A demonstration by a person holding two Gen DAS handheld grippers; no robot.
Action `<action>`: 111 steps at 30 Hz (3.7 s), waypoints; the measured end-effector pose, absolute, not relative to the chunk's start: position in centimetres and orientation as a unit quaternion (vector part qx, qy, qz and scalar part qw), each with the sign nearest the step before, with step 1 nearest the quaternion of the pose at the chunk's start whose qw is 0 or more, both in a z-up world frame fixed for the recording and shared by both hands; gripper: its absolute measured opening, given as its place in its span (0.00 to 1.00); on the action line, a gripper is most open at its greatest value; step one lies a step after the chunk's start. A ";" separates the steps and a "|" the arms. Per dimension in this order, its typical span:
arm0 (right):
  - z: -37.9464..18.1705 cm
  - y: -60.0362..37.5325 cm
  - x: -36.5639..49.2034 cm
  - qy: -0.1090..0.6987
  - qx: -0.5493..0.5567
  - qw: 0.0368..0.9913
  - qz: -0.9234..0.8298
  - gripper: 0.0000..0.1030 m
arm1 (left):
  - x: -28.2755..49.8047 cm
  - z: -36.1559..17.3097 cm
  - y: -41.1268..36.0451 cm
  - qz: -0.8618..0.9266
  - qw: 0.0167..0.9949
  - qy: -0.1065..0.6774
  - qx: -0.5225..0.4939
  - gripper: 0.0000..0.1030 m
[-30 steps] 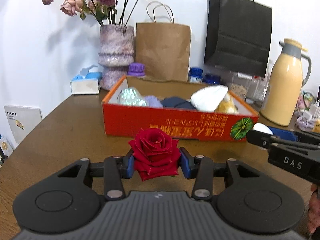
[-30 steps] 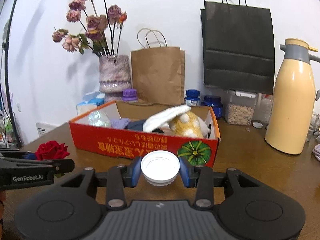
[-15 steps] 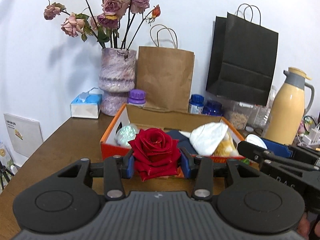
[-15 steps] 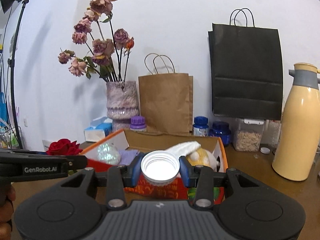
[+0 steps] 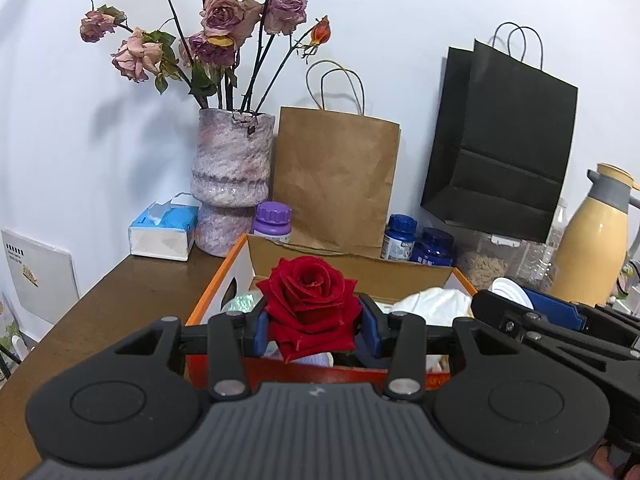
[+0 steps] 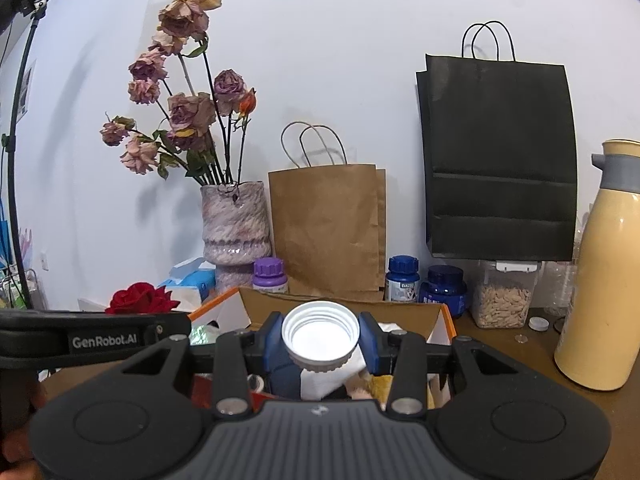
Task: Flip cup upright
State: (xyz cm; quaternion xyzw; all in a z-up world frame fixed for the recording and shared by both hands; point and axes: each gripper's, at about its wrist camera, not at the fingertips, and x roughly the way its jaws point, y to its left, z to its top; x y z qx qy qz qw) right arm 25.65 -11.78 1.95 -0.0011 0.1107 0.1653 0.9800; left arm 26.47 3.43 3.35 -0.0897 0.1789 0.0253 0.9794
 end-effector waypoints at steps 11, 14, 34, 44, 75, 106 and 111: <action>1.8 -10.0 29.7 0.112 -0.015 0.978 0.173 0.38 | 30.9 3.0 4.6 0.037 0.979 0.181 -0.087 0.43; 1.5 -9.7 30.9 0.117 -0.021 0.978 0.173 0.38 | 32.1 2.7 4.7 0.038 0.979 0.185 -0.082 0.43; -0.6 -8.4 38.7 0.149 -0.036 0.974 0.167 0.38 | 39.0 0.3 6.0 0.048 0.975 0.210 -0.051 0.43; -1.3 -8.4 39.5 0.163 -0.041 0.973 0.159 0.38 | 39.7 -0.5 6.1 0.047 0.973 0.223 -0.040 0.52; -0.1 -10.3 36.3 0.169 -0.022 0.975 0.146 1.00 | 34.2 2.3 5.9 0.046 0.979 0.194 -0.030 1.00; -0.6 -14.4 14.9 0.214 0.004 0.965 0.153 1.00 | 11.0 2.4 5.7 0.046 0.975 0.214 -0.029 1.00; -0.4 -15.1 11.9 0.205 0.007 0.967 0.151 1.00 | 8.5 2.3 5.3 0.044 0.975 0.216 -0.029 1.00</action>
